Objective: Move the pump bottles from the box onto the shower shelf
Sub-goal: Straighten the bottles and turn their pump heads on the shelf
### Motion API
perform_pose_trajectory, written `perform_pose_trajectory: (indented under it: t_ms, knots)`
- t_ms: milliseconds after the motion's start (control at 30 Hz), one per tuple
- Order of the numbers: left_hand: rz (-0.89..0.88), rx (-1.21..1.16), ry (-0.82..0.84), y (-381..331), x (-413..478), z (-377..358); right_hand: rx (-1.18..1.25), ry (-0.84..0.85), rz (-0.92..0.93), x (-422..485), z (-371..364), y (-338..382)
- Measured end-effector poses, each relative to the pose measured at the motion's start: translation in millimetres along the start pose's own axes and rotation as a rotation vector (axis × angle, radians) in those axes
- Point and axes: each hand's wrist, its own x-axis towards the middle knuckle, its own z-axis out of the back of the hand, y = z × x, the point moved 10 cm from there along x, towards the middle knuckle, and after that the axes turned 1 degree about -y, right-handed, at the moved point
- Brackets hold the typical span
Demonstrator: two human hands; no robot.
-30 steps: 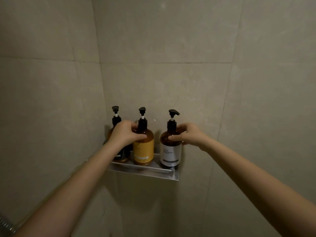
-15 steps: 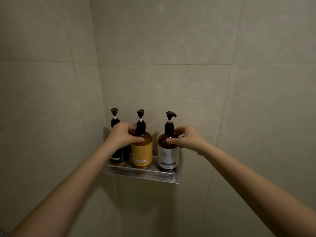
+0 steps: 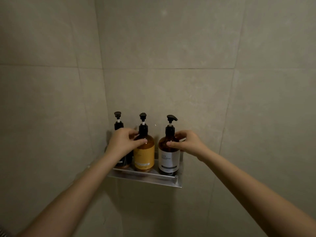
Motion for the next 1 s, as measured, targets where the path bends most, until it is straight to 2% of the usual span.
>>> perform_pose_trajectory:
  t_ms: [133,200,300,500,633,833,1000]
  knots:
    - [0.031,-0.096,-0.327,12.6,-13.8,51.6,0.01,-0.007,0.011,0.4,-1.8,-0.5]
    - [0.104,-0.122,-0.398,32.7,-19.3,63.1,0.018,-0.019,0.013,1.2,-2.1,-1.1]
    - [0.191,-0.137,-0.355,60.1,-17.7,62.0,0.035,-0.021,0.004,2.8,-1.6,-2.9]
    - [0.23,-0.243,-0.187,73.6,5.9,42.2,0.049,-0.019,-0.003,3.0,-1.3,-6.0]
    - [0.262,-0.214,-0.092,78.3,16.4,33.2,0.043,-0.029,0.004,3.5,-1.0,-5.7]
    - [0.177,-0.023,-0.13,73.2,18.0,43.6,0.057,-0.055,0.012,1.9,-1.6,-5.6]
    - [0.189,0.05,-0.139,71.8,18.3,45.1,0.055,-0.049,0.006,1.1,-1.5,-4.3]
